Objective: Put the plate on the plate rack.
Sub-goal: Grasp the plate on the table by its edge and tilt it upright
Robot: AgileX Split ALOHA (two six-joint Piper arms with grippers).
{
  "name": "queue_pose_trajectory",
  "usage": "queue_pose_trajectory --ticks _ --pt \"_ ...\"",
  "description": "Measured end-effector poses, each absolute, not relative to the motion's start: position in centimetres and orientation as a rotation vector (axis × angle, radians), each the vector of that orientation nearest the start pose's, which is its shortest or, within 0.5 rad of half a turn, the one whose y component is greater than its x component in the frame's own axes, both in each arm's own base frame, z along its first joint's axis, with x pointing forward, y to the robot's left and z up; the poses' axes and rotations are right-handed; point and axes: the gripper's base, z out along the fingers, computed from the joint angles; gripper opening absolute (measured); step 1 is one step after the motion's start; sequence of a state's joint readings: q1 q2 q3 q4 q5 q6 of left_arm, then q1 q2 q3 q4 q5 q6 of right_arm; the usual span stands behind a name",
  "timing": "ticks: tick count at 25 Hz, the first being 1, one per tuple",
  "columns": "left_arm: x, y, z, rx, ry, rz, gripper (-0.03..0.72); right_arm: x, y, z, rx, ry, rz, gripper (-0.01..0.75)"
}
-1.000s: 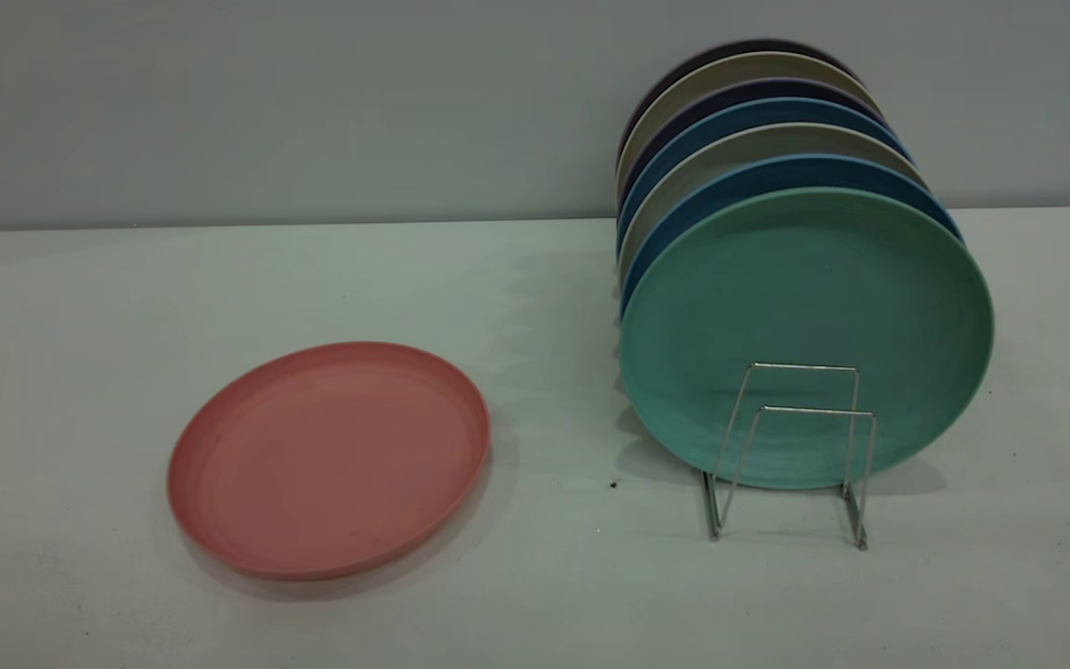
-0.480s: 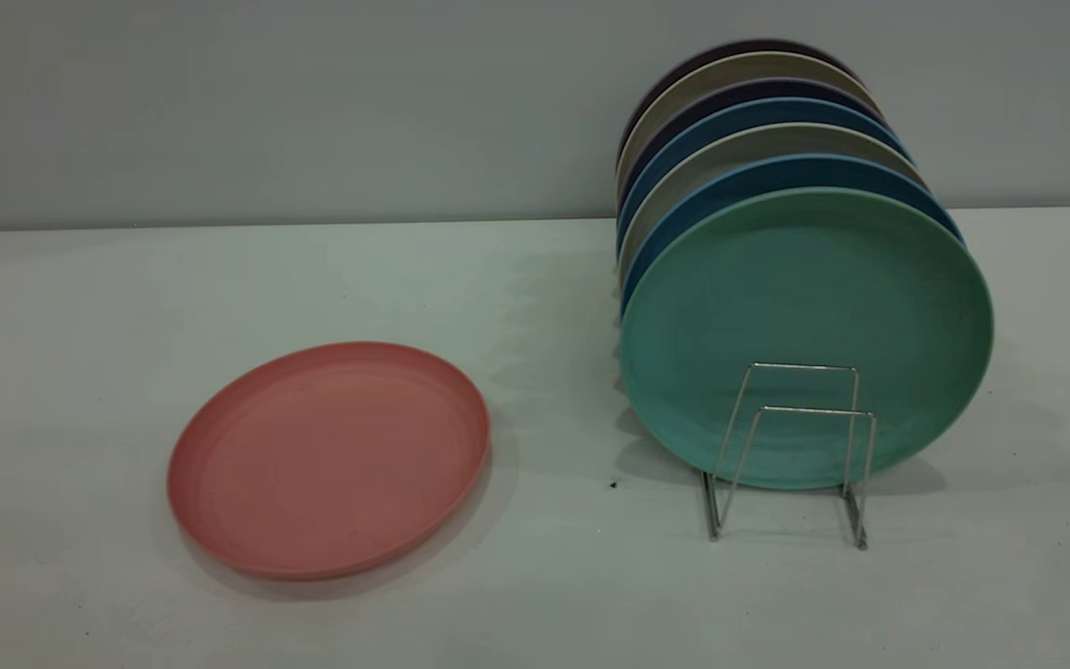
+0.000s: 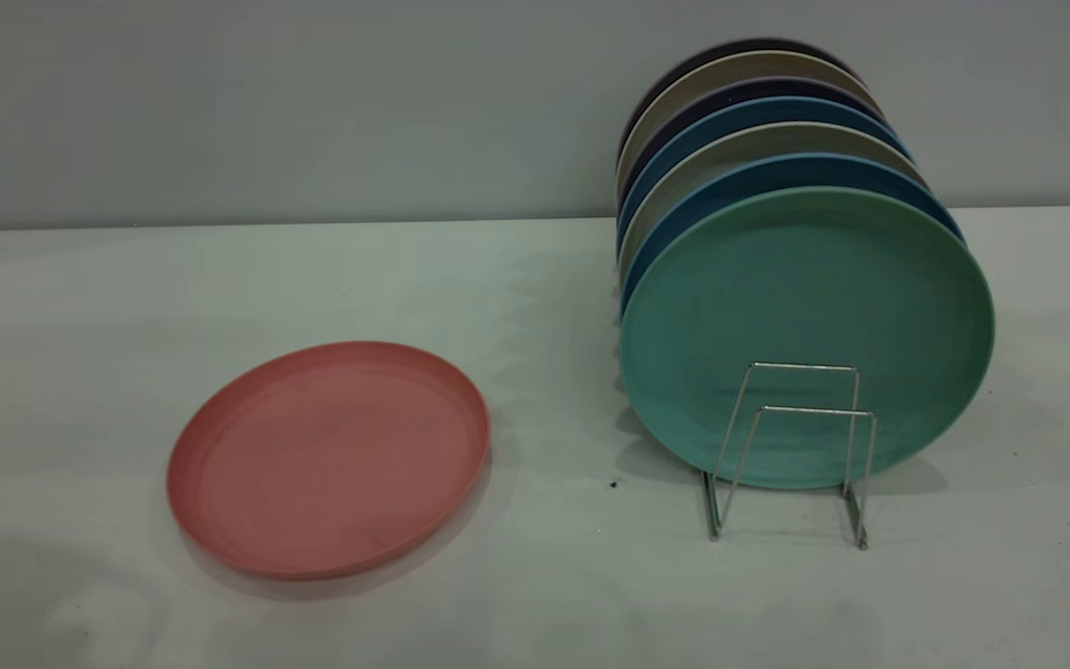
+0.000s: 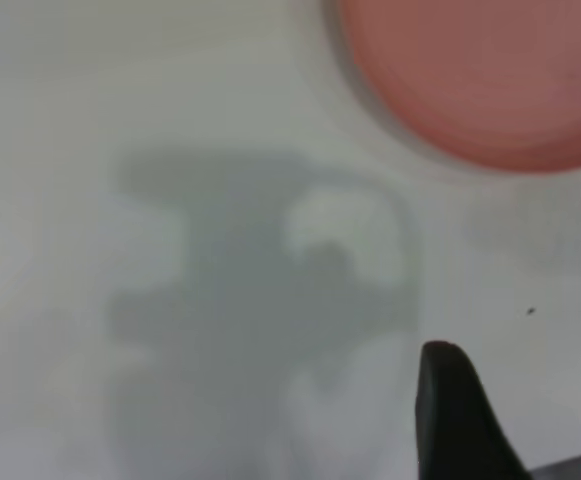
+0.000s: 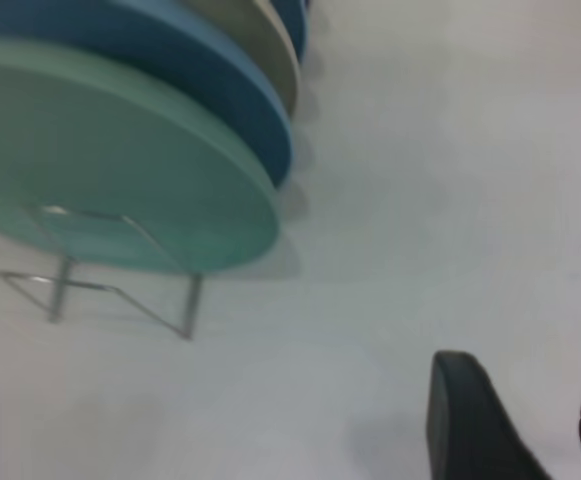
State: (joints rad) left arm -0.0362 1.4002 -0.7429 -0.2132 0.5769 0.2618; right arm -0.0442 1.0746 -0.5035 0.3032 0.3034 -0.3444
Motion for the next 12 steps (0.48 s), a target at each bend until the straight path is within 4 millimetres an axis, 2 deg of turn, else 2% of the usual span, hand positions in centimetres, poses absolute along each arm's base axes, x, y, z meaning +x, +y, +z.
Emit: queue_pose_trajectory --ticks 3,7,12 --pt "28.9 -2.7 18.2 0.179 2.761 -0.248 0.419 21.6 -0.2 21.2 -0.064 2.418 0.05 0.295" --pt "33.2 -3.4 15.4 0.179 2.783 -0.332 0.507 23.6 -0.3 21.4 -0.093 2.425 0.038 0.349" --pt "36.0 -3.3 13.8 0.17 2.75 -0.306 0.544 24.7 -0.5 22.1 -0.143 2.391 -0.003 0.427"
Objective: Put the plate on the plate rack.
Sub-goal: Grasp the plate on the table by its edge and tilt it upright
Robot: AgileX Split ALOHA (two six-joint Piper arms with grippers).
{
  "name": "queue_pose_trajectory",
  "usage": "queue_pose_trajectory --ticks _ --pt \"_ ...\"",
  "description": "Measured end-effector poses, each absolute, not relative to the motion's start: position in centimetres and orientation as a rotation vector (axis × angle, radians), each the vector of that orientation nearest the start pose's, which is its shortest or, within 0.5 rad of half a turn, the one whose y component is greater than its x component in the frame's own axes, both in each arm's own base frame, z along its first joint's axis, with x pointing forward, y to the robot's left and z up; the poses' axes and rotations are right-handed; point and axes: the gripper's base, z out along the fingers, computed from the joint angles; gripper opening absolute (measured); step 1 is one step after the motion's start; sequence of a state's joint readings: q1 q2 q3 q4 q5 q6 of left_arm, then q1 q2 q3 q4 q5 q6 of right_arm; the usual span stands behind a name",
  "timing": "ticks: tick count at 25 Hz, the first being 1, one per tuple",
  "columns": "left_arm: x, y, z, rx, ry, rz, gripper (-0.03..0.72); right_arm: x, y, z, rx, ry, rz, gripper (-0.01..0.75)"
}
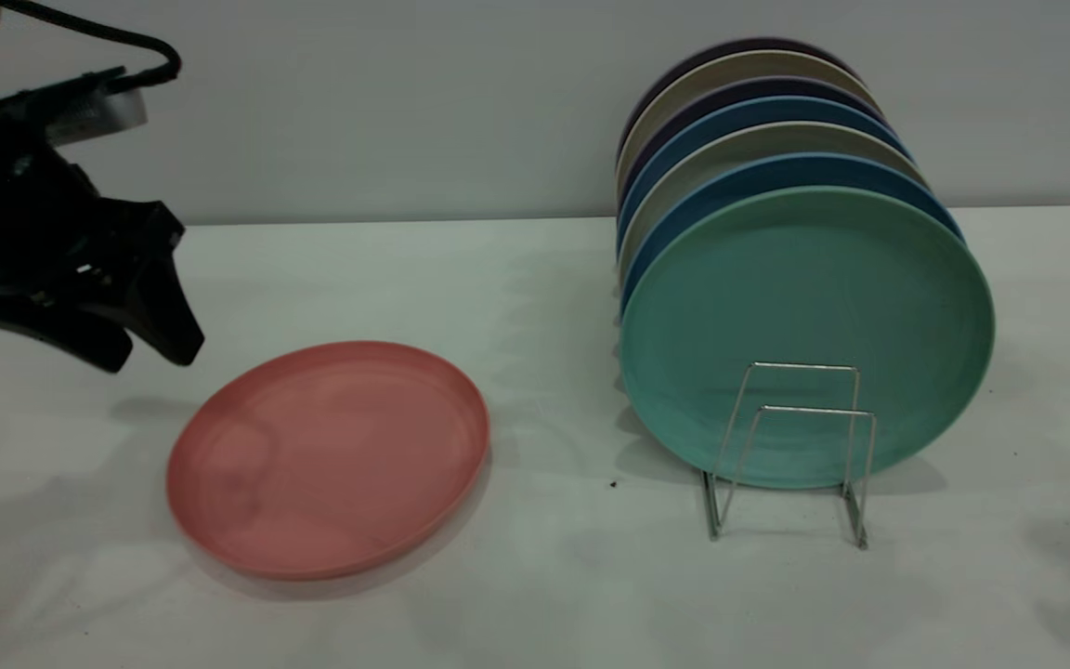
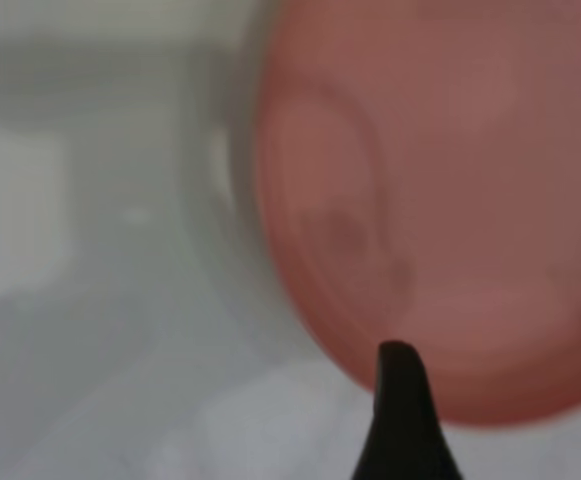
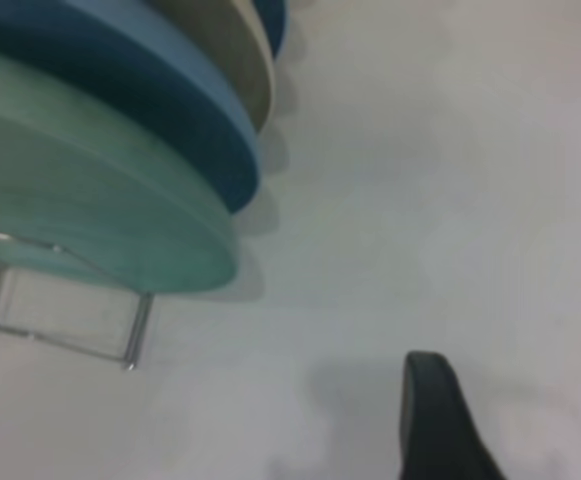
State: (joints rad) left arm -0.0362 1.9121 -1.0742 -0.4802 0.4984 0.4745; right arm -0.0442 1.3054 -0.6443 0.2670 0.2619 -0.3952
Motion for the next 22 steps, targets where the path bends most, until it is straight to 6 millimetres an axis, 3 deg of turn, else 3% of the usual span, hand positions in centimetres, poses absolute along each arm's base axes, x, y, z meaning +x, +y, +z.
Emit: queue_pose_trajectory --ticks 4,11,22 --pt "36.7 -2.2 13.8 0.153 2.705 -0.244 0.545 25.4 -0.6 21.8 -0.145 2.388 -0.015 0.439" --pt "37.0 0.8 12.7 0.146 2.71 -0.184 0.545 26.7 -0.7 19.0 -0.122 2.467 -0.008 0.439" --pt "37.6 1.0 8.8 0.12 2.768 -0.171 0.545 27.2 -0.8 18.0 -0.095 2.477 -0.007 0.426"
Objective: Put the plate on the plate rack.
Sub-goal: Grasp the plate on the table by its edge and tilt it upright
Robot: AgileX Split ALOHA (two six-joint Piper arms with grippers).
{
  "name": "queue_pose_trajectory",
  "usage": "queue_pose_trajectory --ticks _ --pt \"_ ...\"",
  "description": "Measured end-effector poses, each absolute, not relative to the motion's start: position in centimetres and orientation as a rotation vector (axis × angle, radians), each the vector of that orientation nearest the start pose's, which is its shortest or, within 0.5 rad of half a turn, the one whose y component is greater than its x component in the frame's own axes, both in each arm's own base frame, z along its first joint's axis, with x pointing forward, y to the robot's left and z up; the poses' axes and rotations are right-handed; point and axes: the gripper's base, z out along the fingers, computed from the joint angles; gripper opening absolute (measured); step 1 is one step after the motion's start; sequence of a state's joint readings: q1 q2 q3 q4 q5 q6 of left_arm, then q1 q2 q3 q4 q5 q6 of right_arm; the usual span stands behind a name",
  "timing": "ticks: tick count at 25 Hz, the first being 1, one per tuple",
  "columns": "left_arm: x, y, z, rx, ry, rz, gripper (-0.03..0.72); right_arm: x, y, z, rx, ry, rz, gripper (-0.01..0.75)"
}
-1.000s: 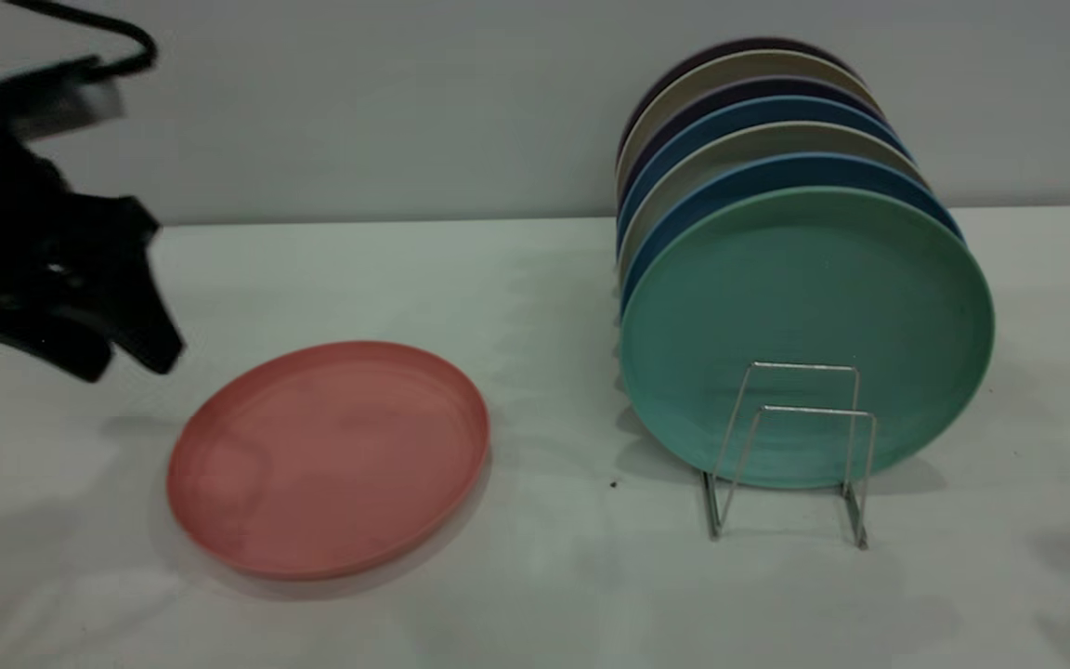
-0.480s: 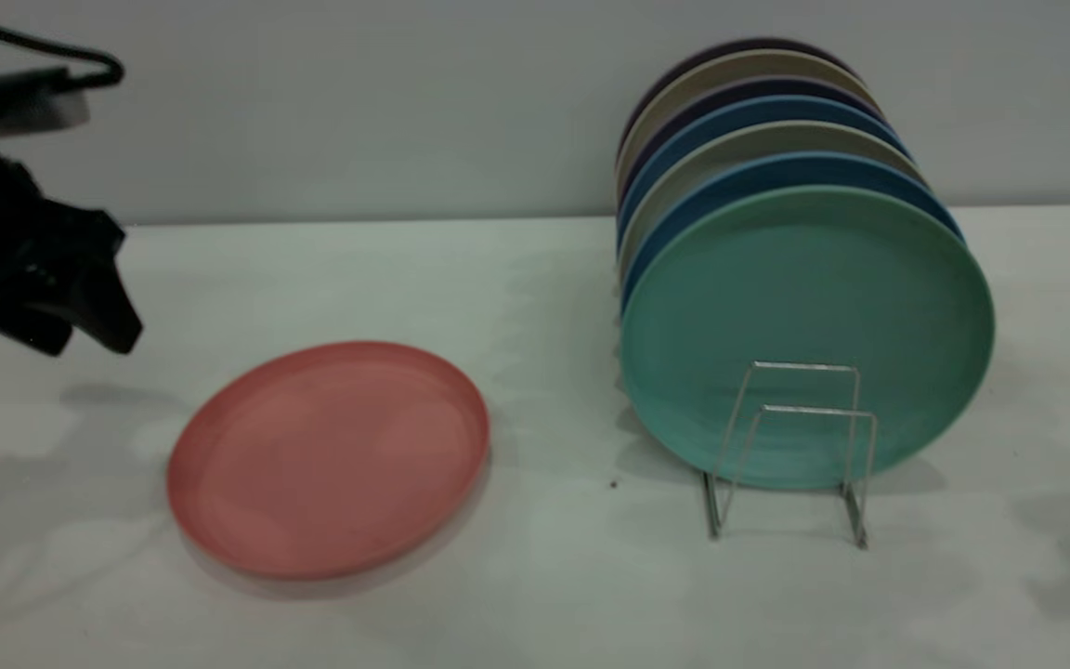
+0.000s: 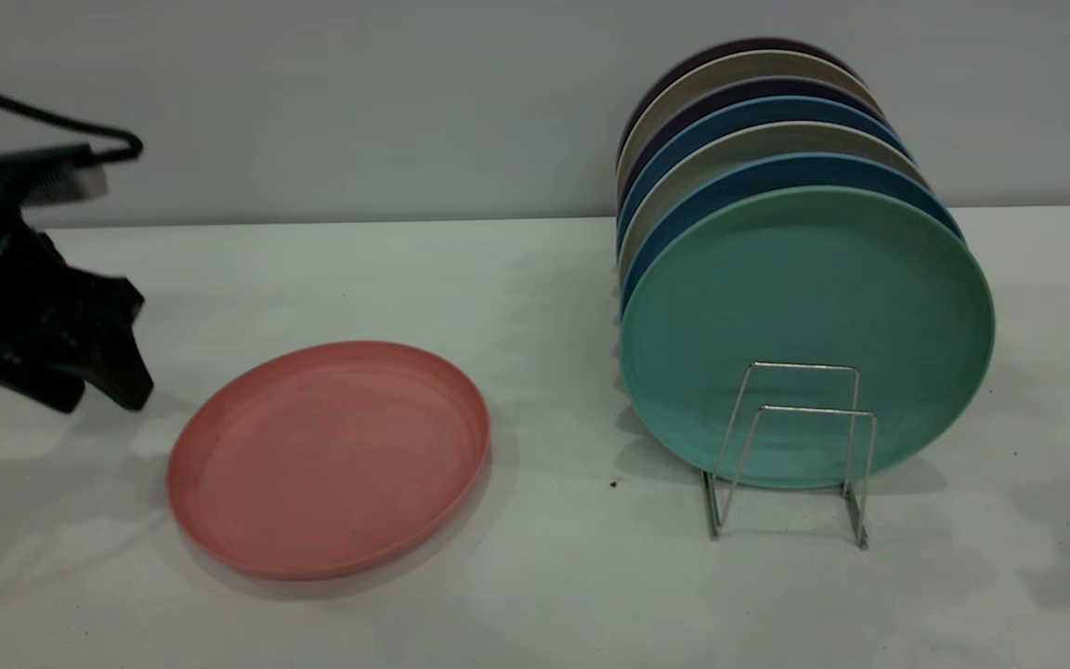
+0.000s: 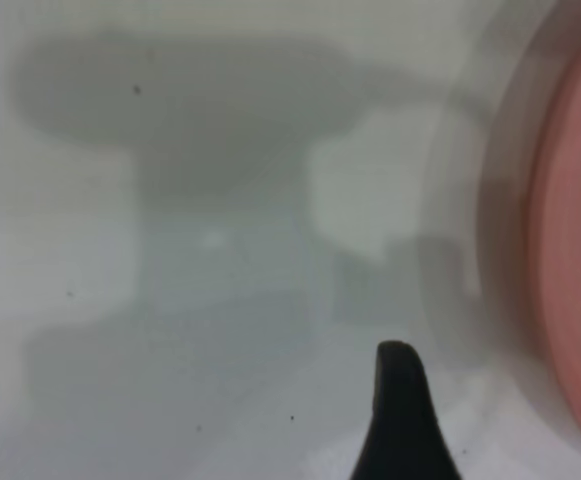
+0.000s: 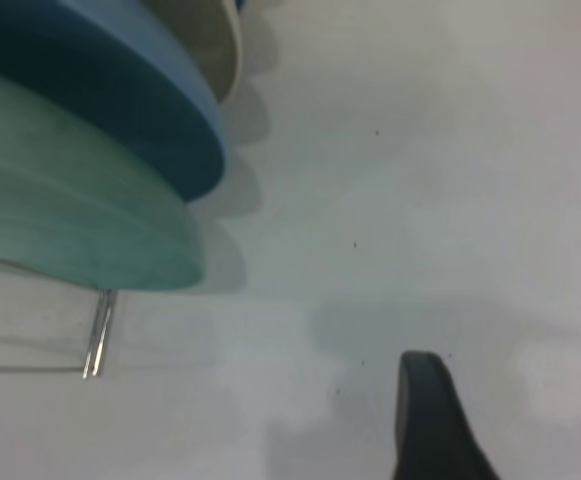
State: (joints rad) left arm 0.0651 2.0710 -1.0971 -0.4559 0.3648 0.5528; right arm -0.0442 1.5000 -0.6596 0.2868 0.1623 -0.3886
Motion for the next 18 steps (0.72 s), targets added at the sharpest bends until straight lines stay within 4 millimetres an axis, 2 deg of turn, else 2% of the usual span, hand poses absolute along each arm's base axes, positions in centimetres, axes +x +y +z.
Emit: queue_pose_trajectory --ticks 9,18 --pt "37.6 0.7 6.7 0.086 2.795 -0.185 0.533 27.3 -0.8 18.1 -0.093 2.467 -0.011 0.426" --pt "38.1 -0.3 6.6 0.15 2.768 -0.197 0.528 27.3 -0.8 18.1 -0.092 2.466 -0.011 0.426"
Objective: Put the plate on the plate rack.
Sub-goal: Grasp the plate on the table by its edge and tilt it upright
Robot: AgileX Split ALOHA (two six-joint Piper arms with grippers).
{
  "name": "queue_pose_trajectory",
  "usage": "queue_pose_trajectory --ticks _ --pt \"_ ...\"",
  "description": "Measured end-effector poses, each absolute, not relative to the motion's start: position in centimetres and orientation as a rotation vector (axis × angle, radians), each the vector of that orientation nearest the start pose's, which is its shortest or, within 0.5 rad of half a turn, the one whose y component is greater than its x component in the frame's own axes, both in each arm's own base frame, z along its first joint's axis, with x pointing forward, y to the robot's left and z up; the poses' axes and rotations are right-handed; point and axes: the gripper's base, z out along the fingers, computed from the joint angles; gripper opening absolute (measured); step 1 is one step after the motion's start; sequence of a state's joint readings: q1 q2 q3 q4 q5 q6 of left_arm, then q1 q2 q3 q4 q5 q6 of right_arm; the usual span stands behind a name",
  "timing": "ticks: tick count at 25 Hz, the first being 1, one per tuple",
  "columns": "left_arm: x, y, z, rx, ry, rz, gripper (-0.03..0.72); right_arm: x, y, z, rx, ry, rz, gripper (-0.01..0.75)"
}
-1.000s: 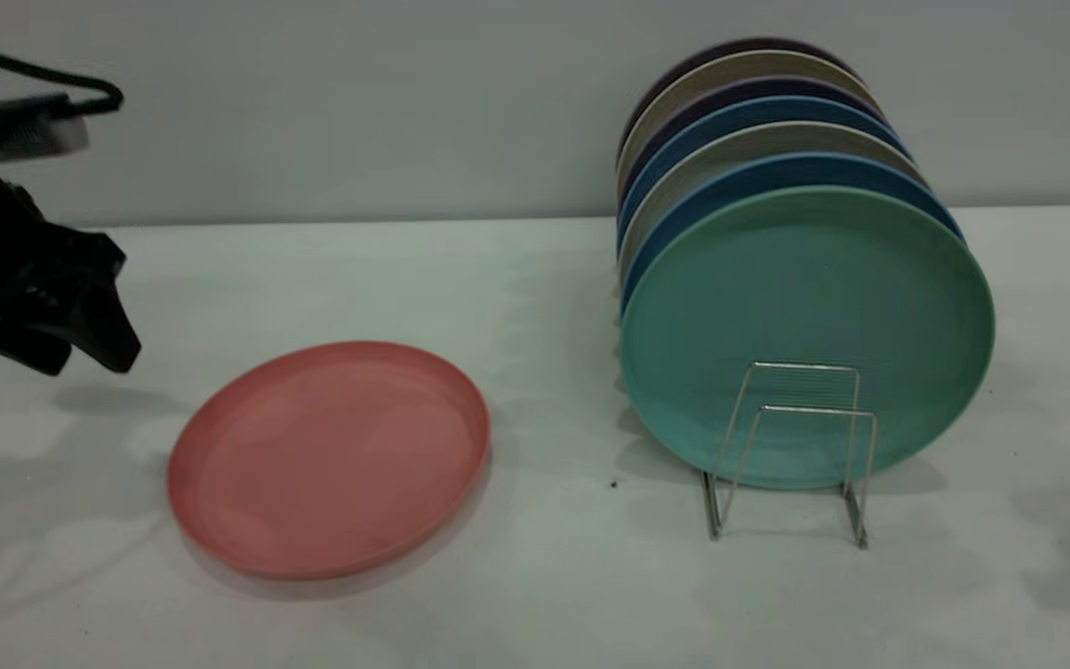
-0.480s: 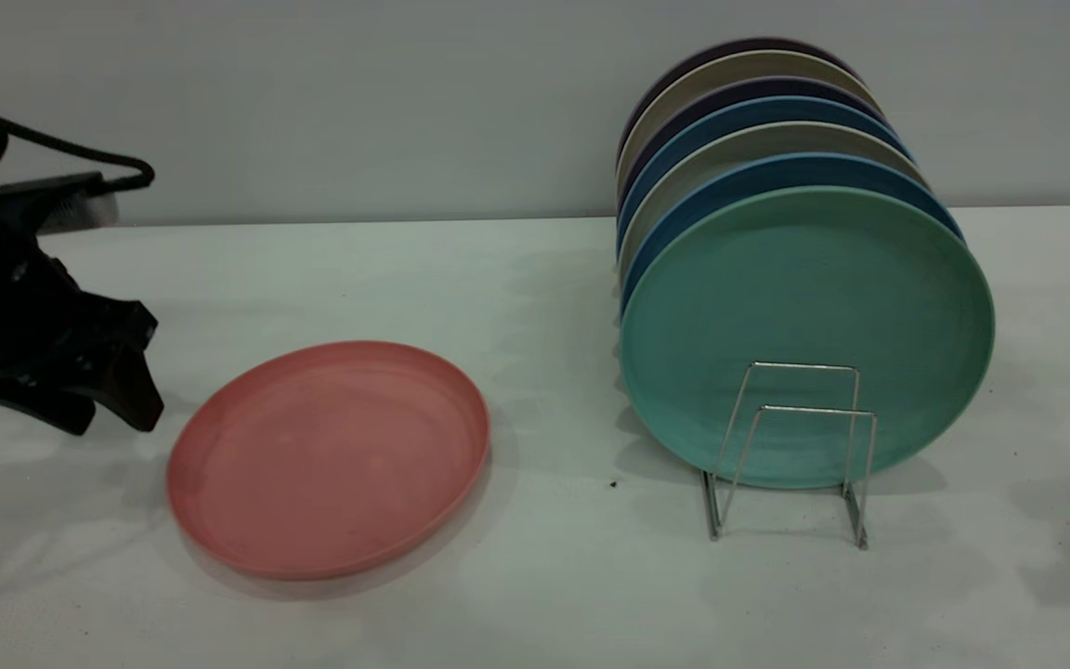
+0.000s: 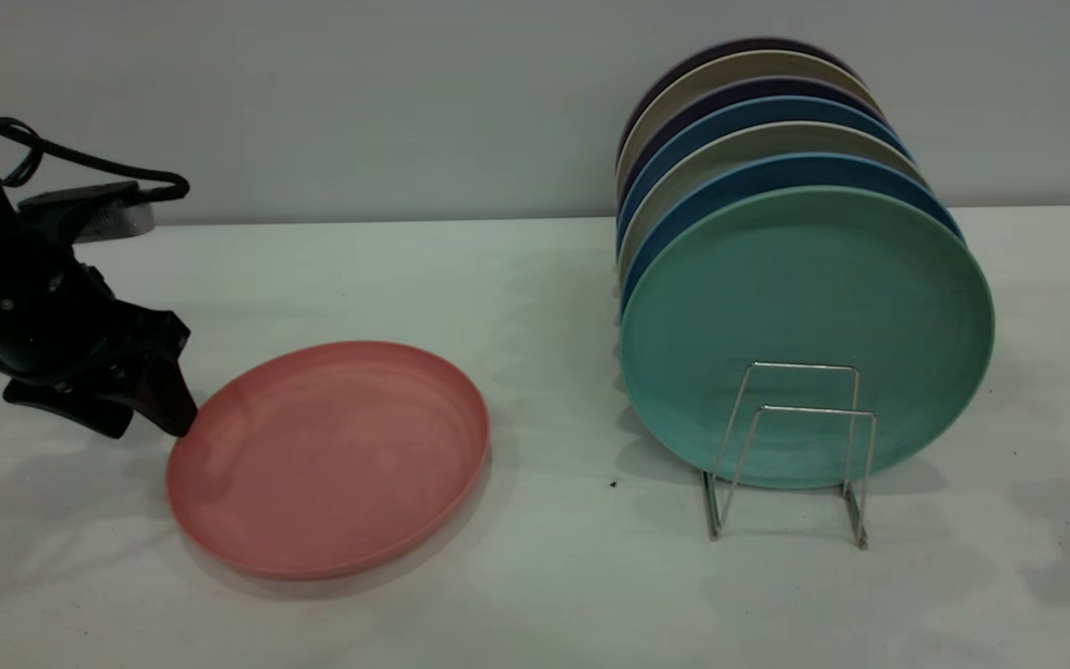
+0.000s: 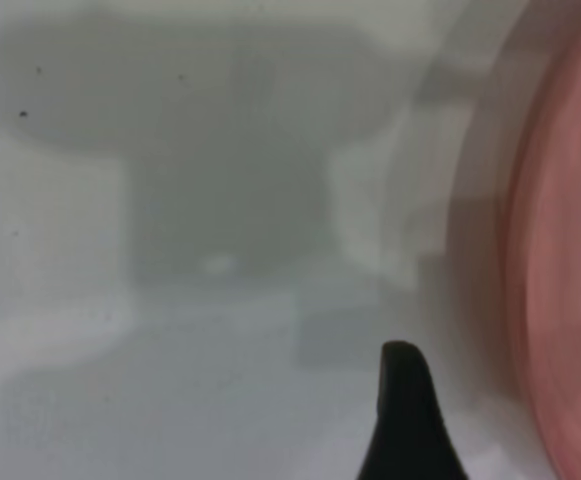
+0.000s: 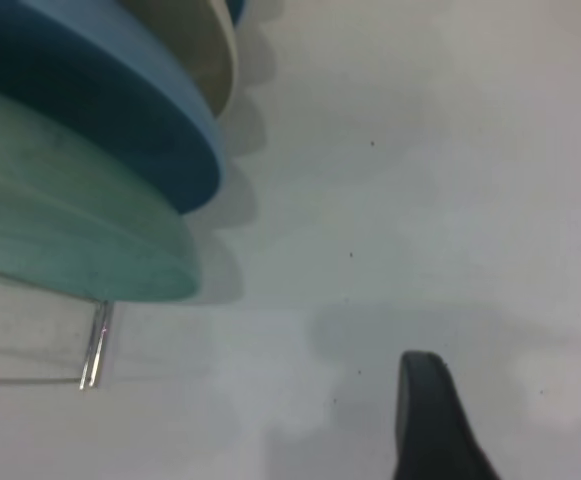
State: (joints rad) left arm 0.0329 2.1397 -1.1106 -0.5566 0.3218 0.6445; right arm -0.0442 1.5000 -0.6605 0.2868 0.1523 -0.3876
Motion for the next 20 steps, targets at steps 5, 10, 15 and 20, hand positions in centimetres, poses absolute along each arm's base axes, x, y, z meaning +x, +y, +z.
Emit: queue_pose_trajectory --ticks 5,10,15,20 --pt "38.1 -0.9 5.5 0.161 2.784 -0.203 0.522 27.3 -0.8 18.1 -0.092 2.466 -0.011 0.426" --pt "38.1 -1.3 4.5 0.17 2.801 -0.207 0.519 27.3 -0.8 18.1 -0.092 2.466 -0.011 0.426" --pt "38.3 -1.3 4.3 0.16 2.798 -0.209 0.471 27.3 -0.8 18.1 -0.091 2.463 -0.012 0.426" --pt "38.5 -1.3 4.4 0.159 2.789 -0.202 0.363 27.4 -0.8 18.2 -0.09 2.456 -0.015 0.415"
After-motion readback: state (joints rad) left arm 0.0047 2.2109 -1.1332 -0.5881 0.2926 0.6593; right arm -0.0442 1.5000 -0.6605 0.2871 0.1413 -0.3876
